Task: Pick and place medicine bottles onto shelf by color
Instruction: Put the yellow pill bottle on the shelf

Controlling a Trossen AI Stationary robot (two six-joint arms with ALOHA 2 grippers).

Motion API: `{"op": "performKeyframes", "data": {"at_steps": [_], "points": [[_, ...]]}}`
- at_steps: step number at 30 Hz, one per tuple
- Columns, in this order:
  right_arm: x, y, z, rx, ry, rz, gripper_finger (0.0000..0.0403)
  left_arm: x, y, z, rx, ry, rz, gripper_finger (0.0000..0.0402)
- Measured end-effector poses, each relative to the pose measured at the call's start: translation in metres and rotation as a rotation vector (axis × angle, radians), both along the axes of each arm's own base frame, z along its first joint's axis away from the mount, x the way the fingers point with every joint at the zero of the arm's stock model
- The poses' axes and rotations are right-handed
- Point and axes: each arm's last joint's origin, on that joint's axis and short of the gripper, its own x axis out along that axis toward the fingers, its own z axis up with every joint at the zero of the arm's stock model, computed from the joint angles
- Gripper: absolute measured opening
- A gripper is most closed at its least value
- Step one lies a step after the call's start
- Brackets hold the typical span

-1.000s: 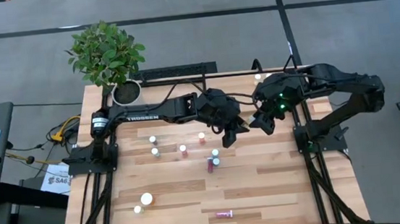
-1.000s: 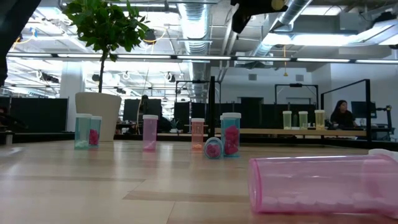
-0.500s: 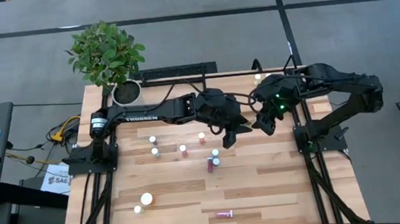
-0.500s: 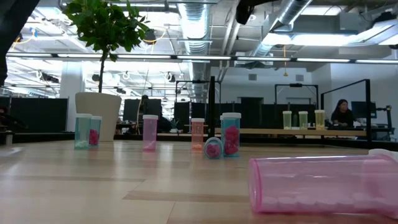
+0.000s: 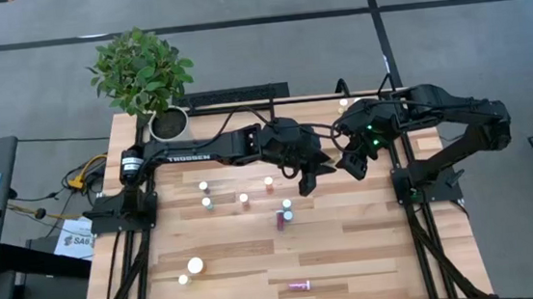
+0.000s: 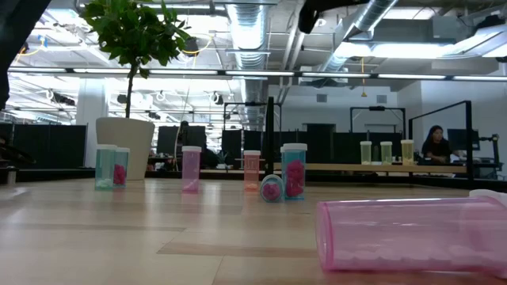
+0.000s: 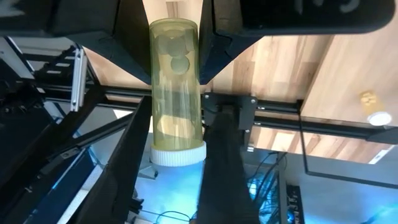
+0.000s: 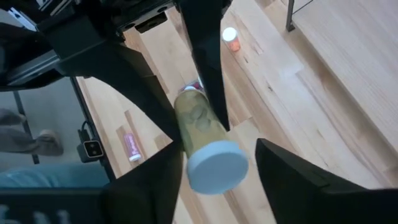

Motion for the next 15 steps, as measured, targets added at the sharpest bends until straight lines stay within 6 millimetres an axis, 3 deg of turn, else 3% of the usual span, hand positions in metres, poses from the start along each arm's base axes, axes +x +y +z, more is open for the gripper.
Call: {"op": "performKeyframes", "data": {"at_steps": [8,15], "points": [[-0.0004,0.0001,0.0006,0.000,-0.003,0.004,0.0118,0.0006,0.0004,-0.0001,0.005,-0.006,0.011,0.0089],[-0.0005,0.0001,0.0006,-0.001,-0.002,0.004,0.0123,0.0008,0.0008,-0.0003,0.012,-0.005,0.027,0.0089]]}}
